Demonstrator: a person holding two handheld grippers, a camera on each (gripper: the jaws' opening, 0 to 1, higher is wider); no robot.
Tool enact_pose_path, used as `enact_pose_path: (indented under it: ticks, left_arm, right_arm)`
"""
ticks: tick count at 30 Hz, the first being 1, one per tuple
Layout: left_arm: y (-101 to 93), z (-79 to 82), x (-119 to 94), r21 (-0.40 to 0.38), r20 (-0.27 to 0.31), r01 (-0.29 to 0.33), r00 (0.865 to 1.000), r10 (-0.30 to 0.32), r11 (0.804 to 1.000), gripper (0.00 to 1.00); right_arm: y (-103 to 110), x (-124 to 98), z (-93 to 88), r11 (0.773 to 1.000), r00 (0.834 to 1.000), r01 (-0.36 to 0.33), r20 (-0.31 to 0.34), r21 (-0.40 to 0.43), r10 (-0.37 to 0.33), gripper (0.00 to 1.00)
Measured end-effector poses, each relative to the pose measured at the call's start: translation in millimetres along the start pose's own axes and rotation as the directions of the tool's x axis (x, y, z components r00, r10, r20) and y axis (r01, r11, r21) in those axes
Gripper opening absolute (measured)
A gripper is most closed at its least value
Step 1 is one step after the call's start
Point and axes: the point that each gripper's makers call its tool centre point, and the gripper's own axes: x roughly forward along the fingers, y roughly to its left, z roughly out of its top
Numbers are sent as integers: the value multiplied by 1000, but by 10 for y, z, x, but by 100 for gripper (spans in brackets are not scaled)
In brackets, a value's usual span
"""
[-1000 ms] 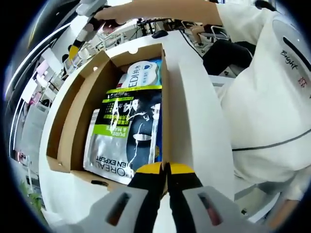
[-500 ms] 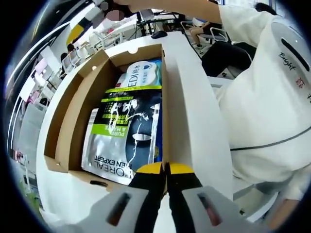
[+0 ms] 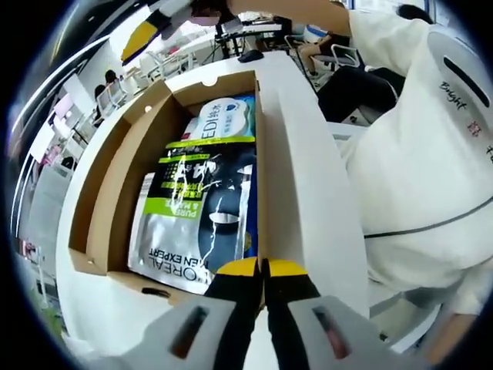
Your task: Operate the shoe box by opening the lid, removing the specified soft item, and placing it in the target area until the item is outside and the box remains undamaged.
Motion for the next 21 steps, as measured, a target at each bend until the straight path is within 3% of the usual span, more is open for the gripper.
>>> enact_pose_path:
  ticks: [7,11,15,21]
  left_arm:
    - [0,-3,1,1,-8,1,1000,-1,1000,1]
    - [-2,-2,0,3,-8,-2,1000,2,1000,2]
    - [-2,0,1,13,-6,-5,1000,5,1000,2]
    - [6,3,4,-1,-3,2,1000,-2,1000,1]
  right_arm:
    - [268,54,-196,990,986,-121,-109,75,129,31]
    - [313,122,-334,973,974,-150,-143,175,176,32]
    - [256,164,-420,970,973,-133,-160,206,167,33]
    - [360,152,-543,981,961,-119,-230,152,152,33]
